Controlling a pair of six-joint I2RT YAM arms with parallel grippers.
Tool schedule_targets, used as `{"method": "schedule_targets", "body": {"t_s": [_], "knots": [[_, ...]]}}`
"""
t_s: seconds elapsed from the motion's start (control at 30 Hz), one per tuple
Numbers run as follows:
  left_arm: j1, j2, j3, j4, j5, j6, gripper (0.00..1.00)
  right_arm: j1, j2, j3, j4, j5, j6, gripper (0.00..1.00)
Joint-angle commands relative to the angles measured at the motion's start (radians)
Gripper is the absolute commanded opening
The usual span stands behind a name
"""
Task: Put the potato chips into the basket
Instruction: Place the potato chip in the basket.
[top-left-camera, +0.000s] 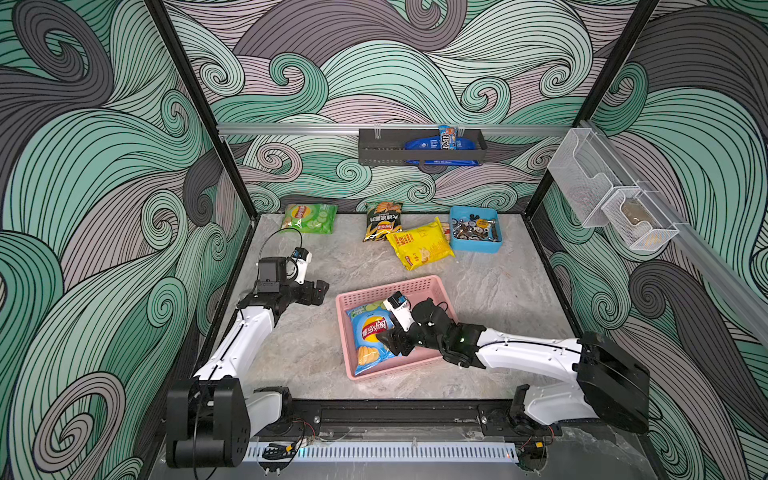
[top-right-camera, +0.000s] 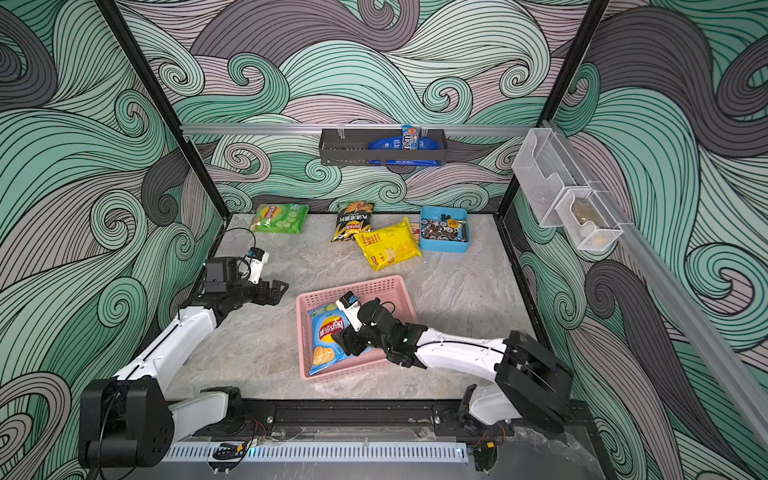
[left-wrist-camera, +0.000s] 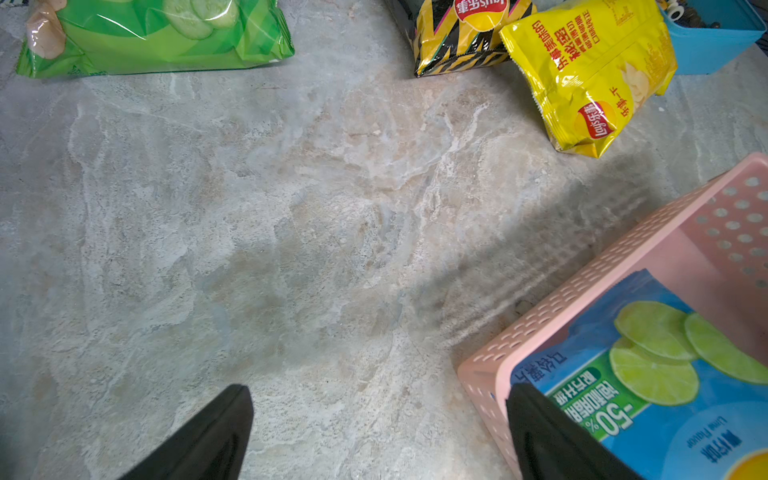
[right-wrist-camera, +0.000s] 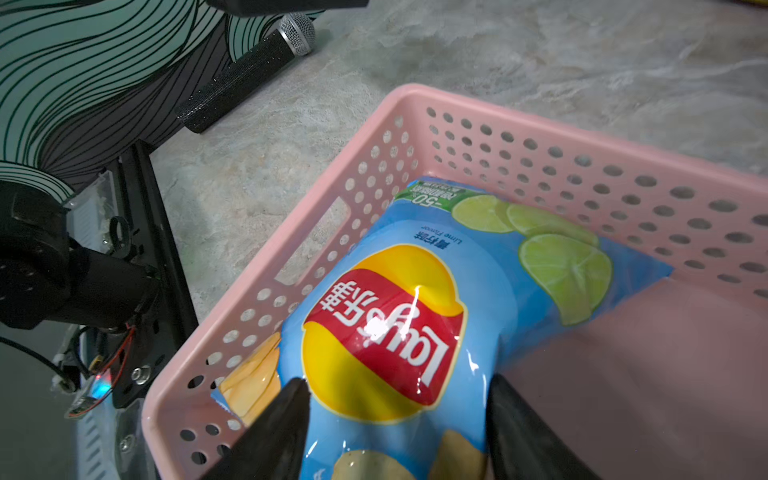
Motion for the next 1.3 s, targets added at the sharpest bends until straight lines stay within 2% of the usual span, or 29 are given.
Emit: {"method": "schedule_targets", "body": {"t_s": [0.0, 0.07, 0.17, 0.5, 0.67, 0.97, 1.13, 1.27], "knots": [[0.007, 0.004, -0.010, 0.005, 0.013, 0.010, 0.98, -0.008, -0.064, 0.031, -0.046, 0.062, -0.009, 0.79], [0.008, 0.004, -0.009, 0.006, 0.015, 0.011, 0.98, -0.022, -0.076, 0.055, -0.099, 0.058, -0.006, 0.78], [0.007, 0.007, -0.010, 0.006, 0.015, 0.012, 0.98, -0.032, -0.076, 0.077, -0.111, -0.014, 0.002, 0.73], [0.006, 0.005, -0.010, 0.006, 0.013, 0.013, 0.98, -0.026, 0.070, 0.089, -0.113, -0.119, 0.026, 0.43], [0.006, 0.004, -0.009, 0.006, 0.013, 0.013, 0.98, -0.006, 0.151, 0.073, -0.111, -0.117, 0.029, 0.32], [0.006, 0.006, -0.009, 0.005, 0.010, 0.012, 0.98, 0.050, 0.169, 0.056, -0.114, -0.148, 0.046, 0.37], [0.007, 0.005, -0.009, 0.005, 0.009, 0.012, 0.98, 0.051, 0.109, 0.076, -0.156, -0.133, 0.033, 0.40], [0.007, 0.006, -0.009, 0.005, 0.010, 0.012, 0.98, 0.034, 0.038, 0.135, -0.223, -0.082, 0.009, 0.55]]}}
